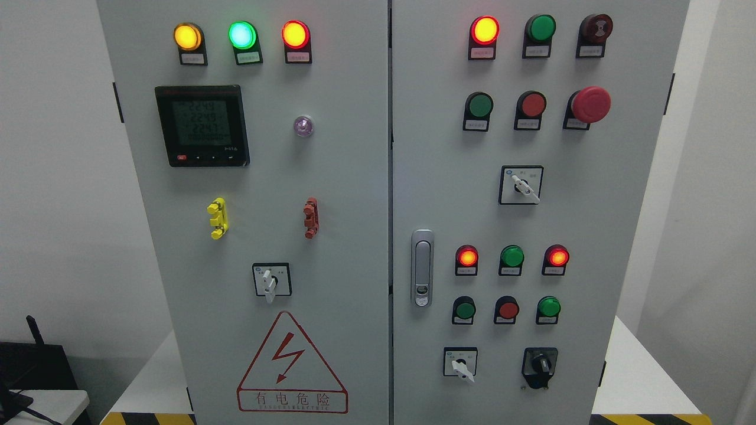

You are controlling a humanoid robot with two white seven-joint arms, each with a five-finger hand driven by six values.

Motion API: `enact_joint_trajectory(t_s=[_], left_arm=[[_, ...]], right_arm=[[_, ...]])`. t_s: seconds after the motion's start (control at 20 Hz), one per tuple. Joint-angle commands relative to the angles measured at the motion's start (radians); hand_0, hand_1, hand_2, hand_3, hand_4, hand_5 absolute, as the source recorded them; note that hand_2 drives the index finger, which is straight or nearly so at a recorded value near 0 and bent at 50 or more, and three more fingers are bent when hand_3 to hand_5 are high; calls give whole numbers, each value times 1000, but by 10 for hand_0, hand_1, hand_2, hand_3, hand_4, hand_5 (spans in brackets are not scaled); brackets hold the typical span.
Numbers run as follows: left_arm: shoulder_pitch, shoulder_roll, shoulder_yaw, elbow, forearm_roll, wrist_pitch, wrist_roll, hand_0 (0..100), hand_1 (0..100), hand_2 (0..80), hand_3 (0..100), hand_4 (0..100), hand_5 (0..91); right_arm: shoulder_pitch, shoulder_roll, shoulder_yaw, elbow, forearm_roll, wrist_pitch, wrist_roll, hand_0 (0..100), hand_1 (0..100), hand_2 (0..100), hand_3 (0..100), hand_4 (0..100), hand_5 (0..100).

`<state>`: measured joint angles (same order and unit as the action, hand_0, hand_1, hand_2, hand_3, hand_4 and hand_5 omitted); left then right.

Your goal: Turn on light switch 1

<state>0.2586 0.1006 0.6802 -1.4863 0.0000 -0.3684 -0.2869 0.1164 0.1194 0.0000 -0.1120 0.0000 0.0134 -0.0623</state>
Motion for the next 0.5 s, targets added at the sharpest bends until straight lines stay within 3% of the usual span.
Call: enact_joint_trajectory(t_s=[0.0, 0.2, 0.45], left_arm=[[-56, 4, -13, -276, 12, -1, -8, 458, 0, 162, 472, 587, 367], [-97, 2, -83, -278, 14, -35, -23, 335, 0, 308, 574, 696, 525], [-153, 1, -209, -305, 14, -52, -18, 179, 0, 368, 636, 748, 659]], right_arm=[[0, 0, 17, 0, -25, 0, -1, 120, 389, 0, 0, 0, 0], [0, -1, 17, 0, -25, -1, -1, 120, 389, 0, 0, 0, 0], [-1, -1, 17, 0, -25, 0, -1, 120, 389, 0, 0, 0, 0]])
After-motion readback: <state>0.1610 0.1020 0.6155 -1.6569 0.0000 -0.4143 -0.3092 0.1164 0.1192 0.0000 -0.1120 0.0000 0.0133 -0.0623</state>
